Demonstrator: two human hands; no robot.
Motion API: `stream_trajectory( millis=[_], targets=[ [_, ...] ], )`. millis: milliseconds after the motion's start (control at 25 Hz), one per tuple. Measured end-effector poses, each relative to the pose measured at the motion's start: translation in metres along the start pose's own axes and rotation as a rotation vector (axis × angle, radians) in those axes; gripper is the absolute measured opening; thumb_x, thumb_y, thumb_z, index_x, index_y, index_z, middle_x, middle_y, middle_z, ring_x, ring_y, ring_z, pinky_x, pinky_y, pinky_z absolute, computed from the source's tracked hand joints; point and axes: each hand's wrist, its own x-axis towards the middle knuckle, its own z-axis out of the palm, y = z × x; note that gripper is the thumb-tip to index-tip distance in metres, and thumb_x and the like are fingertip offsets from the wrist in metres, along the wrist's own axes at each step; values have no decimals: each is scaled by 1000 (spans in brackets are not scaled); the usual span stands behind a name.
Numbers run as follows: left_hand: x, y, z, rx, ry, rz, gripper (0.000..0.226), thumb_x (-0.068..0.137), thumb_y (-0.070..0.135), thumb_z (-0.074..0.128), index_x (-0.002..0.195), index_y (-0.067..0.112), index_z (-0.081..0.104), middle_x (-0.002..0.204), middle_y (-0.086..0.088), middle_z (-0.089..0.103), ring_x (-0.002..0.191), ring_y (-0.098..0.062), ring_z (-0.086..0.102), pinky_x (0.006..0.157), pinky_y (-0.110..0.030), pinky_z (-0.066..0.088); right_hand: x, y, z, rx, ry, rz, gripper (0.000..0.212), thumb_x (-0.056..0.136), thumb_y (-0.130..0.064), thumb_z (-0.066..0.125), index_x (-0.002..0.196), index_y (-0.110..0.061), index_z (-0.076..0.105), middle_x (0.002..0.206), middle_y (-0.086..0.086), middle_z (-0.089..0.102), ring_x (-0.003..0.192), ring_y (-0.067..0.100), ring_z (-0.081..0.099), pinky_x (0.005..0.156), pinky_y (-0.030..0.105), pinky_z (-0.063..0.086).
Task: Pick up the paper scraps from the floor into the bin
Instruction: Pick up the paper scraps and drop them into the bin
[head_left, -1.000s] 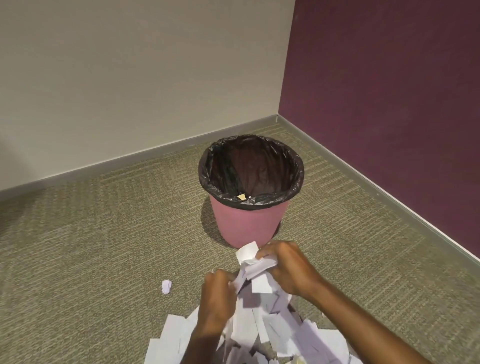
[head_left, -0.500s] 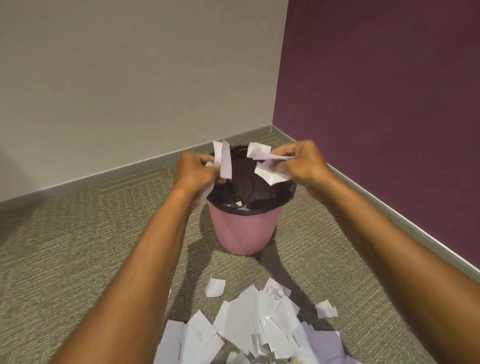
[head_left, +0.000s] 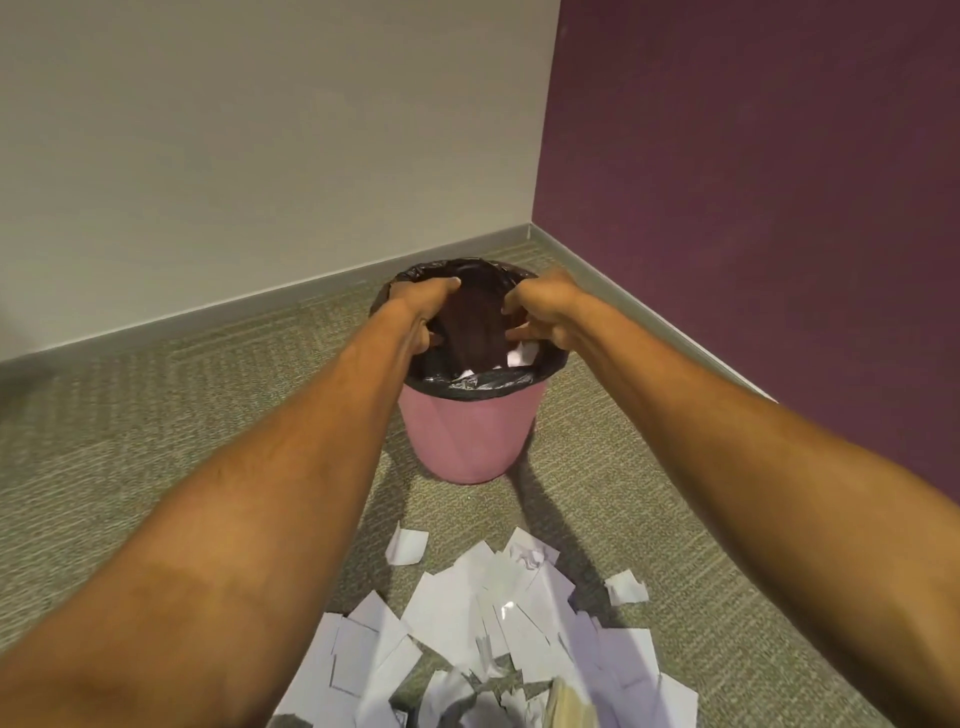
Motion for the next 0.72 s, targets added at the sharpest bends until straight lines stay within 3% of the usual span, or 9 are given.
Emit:
stream_trajectory(
  millis=[80, 160, 240, 360, 480, 600, 720],
  targets=[
    [-6, 0, -2, 0, -30, 17, 29, 88, 34, 66, 104, 12, 57, 87, -5, 55, 69, -17, 55, 66, -35, 55, -6, 1, -4, 13, -8, -9, 29, 82, 3, 64, 110, 9, 59, 111, 20, 59, 77, 32, 70, 75, 44, 62],
    [-17, -6, -8, -38, 15, 99, 19, 89, 31, 62, 95, 13, 59, 81, -8, 59, 60, -17, 58, 53, -29, 53, -25, 4, -7, 40, -54, -36, 22, 85, 2, 60, 106, 9, 62, 98, 23, 65, 74, 31, 70, 72, 38, 63],
    [-32, -25, -19, -37, 215, 265, 16, 88, 21, 59, 74, 14, 61, 61, -5, 56, 47, -18, 51, 46, -27, 45, -50, 9, -9, 42, -169, -84, 16, 87, 1, 58, 100, 5, 66, 86, 20, 69, 70, 26, 69, 68, 36, 61],
    [-64, -76, -31, 198, 456, 492, 36, 84, 17, 54, 48, 14, 49, 45, -2, 39, 42, -16, 34, 47, -27, 32, -78, 27, -17, -60, -450, -127, 14, 91, -2, 60, 101, 1, 69, 83, 17, 69, 64, 20, 64, 59, 31, 55],
    [-84, -139, -42, 468, 336, 498, 37, 83, 18, 53, 47, 15, 45, 43, 2, 36, 40, -14, 29, 45, -23, 25, -89, 56, -10, -269, -694, -110, 16, 93, -5, 61, 106, 2, 68, 91, 19, 70, 70, 24, 64, 62, 30, 55],
    [-86, -204, -53, 809, 99, 406, 37, 86, 24, 55, 51, 16, 44, 48, 3, 42, 46, -16, 39, 46, -26, 30, -100, 96, 14, -482, -686, -121, 15, 92, -7, 63, 102, 2, 68, 90, 12, 70, 73, 17, 66, 63, 24, 55],
    [-94, -249, -57, 1037, -180, 283, 21, 89, 32, 56, 77, 15, 55, 74, -3, 59, 73, -22, 60, 60, -30, 42, -100, 147, 35, -732, -656, -149, 13, 87, -8, 69, 98, -2, 69, 96, 9, 71, 89, 21, 68, 77, 32, 57]
  ],
)
